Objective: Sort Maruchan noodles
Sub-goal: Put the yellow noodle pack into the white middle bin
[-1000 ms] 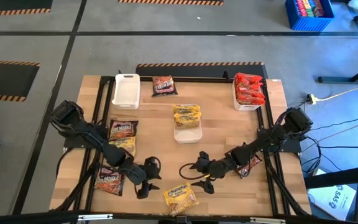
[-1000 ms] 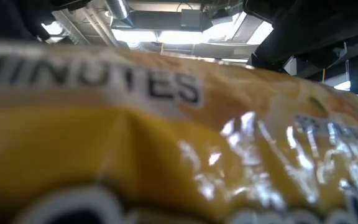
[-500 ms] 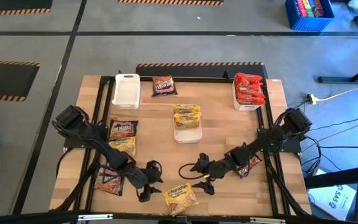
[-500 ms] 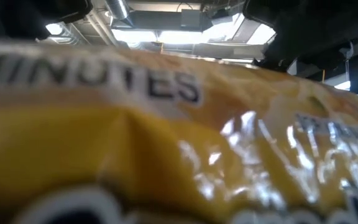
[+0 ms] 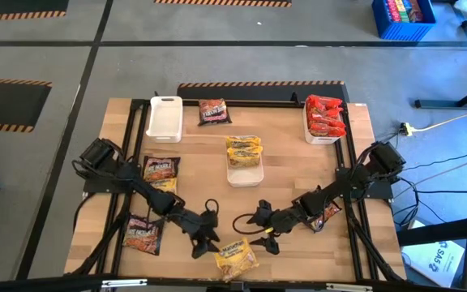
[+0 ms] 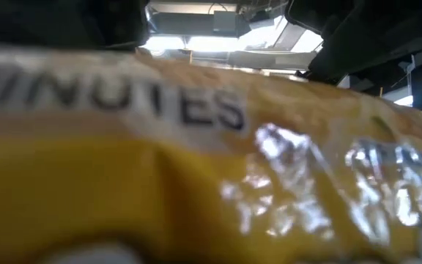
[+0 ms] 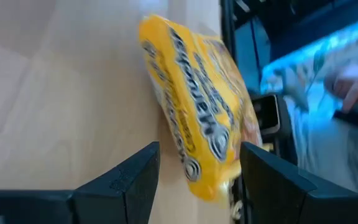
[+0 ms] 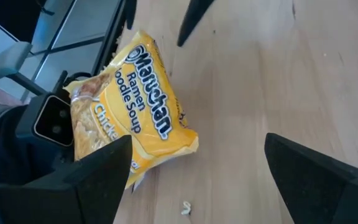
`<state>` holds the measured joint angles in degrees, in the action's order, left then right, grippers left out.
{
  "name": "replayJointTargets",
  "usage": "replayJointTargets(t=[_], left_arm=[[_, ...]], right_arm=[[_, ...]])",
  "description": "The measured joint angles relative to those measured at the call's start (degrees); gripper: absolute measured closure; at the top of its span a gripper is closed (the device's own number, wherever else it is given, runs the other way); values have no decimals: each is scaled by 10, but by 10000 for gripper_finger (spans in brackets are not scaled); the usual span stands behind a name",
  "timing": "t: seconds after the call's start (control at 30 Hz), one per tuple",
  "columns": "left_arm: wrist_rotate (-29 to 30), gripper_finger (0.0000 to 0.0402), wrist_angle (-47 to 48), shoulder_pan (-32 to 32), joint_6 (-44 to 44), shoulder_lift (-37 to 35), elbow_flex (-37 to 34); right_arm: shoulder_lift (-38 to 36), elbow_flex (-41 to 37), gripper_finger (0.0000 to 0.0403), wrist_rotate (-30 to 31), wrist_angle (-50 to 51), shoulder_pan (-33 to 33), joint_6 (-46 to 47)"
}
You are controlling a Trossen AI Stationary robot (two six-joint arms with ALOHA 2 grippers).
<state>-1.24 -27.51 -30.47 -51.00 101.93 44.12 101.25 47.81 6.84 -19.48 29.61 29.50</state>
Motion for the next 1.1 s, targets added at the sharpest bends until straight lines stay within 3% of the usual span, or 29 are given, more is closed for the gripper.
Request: replayJointTargets(t=[0.17,0.53,0.7,0.87,1.1], left_arm=[[3,186,-8,17,-51,6,0],[22,186,-23,17,-61,9,1],[17,186,6,12,-61,9,30],[19,186,96,13,-49,9,67],[17,186,108,21,-56,15,78]], right_arm=[[0,0,56,1,0,0,-4],[0,0,56,2,-1,0,-4],[0,0,56,2,-1,0,-5],[0,0,56,2,-1,0,-4],[0,0,56,2,-1,0,-4]])
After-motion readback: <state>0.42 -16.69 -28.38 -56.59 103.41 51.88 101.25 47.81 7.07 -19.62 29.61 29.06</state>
